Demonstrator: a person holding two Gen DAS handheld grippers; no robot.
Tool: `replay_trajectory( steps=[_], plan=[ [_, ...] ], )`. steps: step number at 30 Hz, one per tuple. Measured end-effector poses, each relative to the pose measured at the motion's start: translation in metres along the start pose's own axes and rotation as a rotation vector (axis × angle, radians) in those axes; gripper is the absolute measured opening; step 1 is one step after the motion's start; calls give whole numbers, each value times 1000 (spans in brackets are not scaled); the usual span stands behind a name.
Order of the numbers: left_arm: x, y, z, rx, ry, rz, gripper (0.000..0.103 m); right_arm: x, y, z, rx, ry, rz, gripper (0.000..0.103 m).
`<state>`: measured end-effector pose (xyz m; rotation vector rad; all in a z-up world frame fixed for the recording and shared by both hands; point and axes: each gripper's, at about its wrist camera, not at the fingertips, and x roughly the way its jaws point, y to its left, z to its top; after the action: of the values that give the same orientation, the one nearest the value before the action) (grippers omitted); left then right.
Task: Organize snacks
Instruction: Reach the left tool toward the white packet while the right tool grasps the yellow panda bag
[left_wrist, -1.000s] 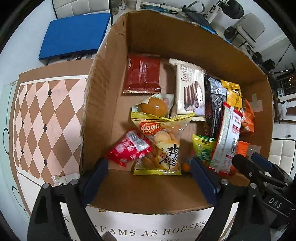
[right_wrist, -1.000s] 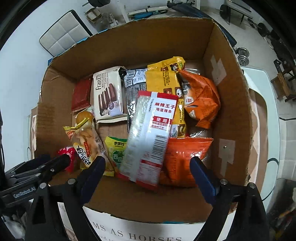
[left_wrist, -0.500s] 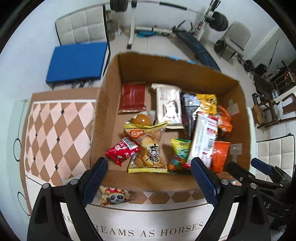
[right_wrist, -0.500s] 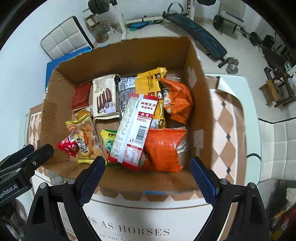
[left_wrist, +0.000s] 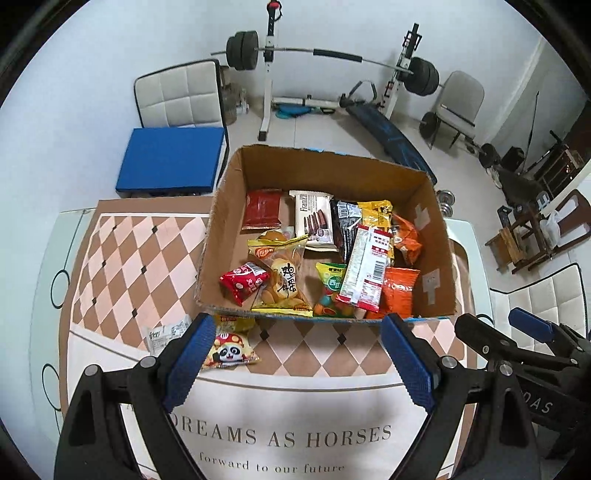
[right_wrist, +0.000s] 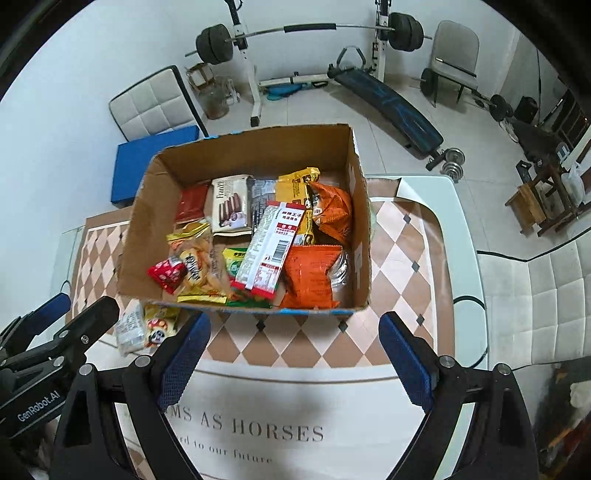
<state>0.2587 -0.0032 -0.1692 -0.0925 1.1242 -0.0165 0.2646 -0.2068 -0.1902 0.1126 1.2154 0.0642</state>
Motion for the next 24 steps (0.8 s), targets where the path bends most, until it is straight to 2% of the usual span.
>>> replay_trajectory(
  steps=[6, 9, 11, 13, 18, 24],
  plan=[
    [-15, 2, -13, -13, -26, -21, 92, -23, -5, -15, 8, -23, 4, 95],
    [-15, 9, -17, -17, -18, -85, 92, -24, -7, -20, 45, -12, 31, 97],
    [-9, 19, -17, -17, 5, -131, 103, -20, -5, -25, 75, 4, 60, 98],
    [-5, 29, -19, -9, 5, -140, 103, -12, 2, -31, 102, 23, 84, 98],
    [17, 76, -26, 21, 26, -88, 103, 30, 35, -47, 141, 104, 143, 98],
    [60, 144, -38, 30, 101, 35, 103, 102, 93, -63, 132, 205, 200, 98]
  ],
)
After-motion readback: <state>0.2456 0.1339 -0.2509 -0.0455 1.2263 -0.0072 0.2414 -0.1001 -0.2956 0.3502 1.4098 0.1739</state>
